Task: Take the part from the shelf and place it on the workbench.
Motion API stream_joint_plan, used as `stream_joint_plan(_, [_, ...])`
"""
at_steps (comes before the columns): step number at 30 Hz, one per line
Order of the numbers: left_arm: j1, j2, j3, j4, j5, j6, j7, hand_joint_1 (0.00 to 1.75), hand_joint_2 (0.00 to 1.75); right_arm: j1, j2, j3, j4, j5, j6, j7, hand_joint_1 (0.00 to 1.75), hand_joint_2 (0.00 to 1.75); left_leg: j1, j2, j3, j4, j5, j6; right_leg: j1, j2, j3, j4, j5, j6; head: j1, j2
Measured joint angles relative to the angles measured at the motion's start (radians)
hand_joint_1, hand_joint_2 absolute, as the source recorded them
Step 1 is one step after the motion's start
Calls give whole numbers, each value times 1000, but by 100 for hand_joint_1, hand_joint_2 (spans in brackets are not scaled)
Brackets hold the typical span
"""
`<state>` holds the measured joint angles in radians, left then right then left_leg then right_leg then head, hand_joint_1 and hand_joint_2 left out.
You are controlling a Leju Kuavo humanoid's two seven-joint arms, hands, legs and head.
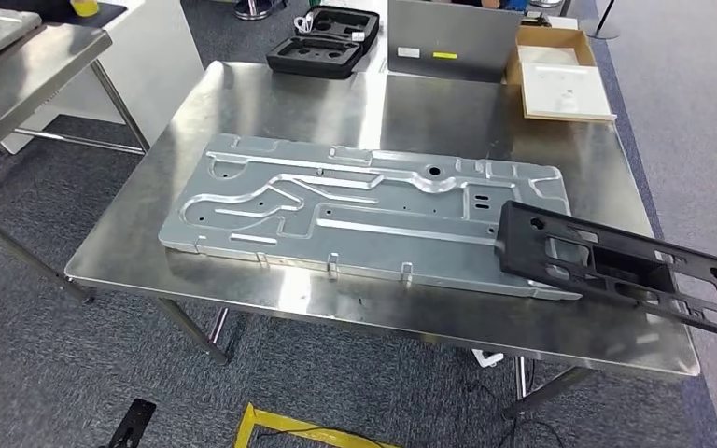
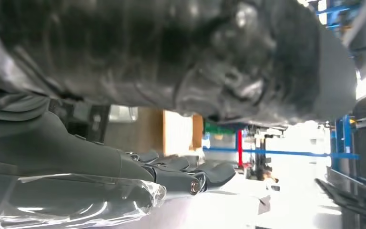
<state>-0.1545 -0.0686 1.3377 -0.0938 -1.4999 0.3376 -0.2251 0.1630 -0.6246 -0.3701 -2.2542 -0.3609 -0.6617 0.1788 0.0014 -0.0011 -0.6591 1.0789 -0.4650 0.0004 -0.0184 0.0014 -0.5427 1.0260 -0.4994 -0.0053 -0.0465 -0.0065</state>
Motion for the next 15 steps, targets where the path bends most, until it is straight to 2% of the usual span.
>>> stream_joint_plan(2, [0,-1,3,0,2,0,0,0,0,12,23,-29,-17,-56,1,-32,0,0,2,0,-27,103,-101,-11,0,0,-24,0,19,-8,-4,0])
stream_joint_plan(3, [0,-1,4,0,3,1,1,0,0,20,37,-47,-22,-79,6,-47,0,0,3,0,-37,165,-141,-14,1,0,-35,1,29,-10,-5,0])
stream_joint_plan(4, [0,-2,7,0,4,1,2,0,0,28,50,-64,-23,-97,13,-61,0,0,3,0,-37,210,-156,-16,1,0,-46,3,38,-10,-5,0])
stream_joint_plan(5, [0,-2,9,0,5,1,3,0,0,36,63,-80,-24,-112,20,-72,0,0,3,0,-24,228,-148,-16,2,0,-57,5,47,-9,-5,0])
stream_joint_plan(6, [0,-3,11,0,7,1,5,0,0,43,76,-94,-24,-123,28,-82,0,0,3,0,6,211,-125,-14,3,0,-69,6,56,-8,-5,0])
stream_joint_plan(7, [0,-3,14,0,9,1,7,0,0,49,87,-106,-25,-130,36,-92,0,0,3,0,53,158,-97,-9,5,0,-79,7,65,-7,-5,0])
stream_joint_plan(8, [-2,-3,15,0,12,1,10,0,0,54,98,-117,-26,-136,44,-102,0,0,2,0,108,84,-85,-2,6,0,-87,8,72,-4,-5,0])
stream_joint_plan(9, [-3,-4,16,0,15,2,13,0,0,59,110,-126,-27,-139,54,-111,0,0,0,-1,161,6,-83,5,7,0,-92,8,80,0,-4,0])
stream_joint_plan(10, [-5,-4,18,0,19,4,15,0,0,63,121,-132,-28,-140,65,-120,0,0,-3,-2,196,-51,-87,11,8,-1,-93,6,88,5,-4,0])
stream_joint_plan(11, [-6,-5,19,0,23,6,18,0,0,67,132,-136,-28,-135,77,-129,0,0,-6,-3,213,-84,-95,16,8,-2,-93,3,96,10,-5,0])
stream_joint_plan(13, [-5,-6,24,0,31,10,21,0,0,73,150,-135,-30,-111,92,-143,0,0,-5,-3,209,-100,-83,26,8,-3,-93,-5,111,22,-7,0])
stream_joint_plan(14, [-5,-6,28,0,35,13,22,0,0,75,158,-131,-30,-89,94,-150,0,0,-3,0,203,-105,-73,33,7,-2,-97,-1,101,26,-7,0])
stream_joint_plan(15, [-5,-6,33,0,39,15,23,0,0,77,165,-124,-30,-63,91,-156,0,0,0,2,195,-109,-60,42,7,-1,-104,19,72,29,-5,0])
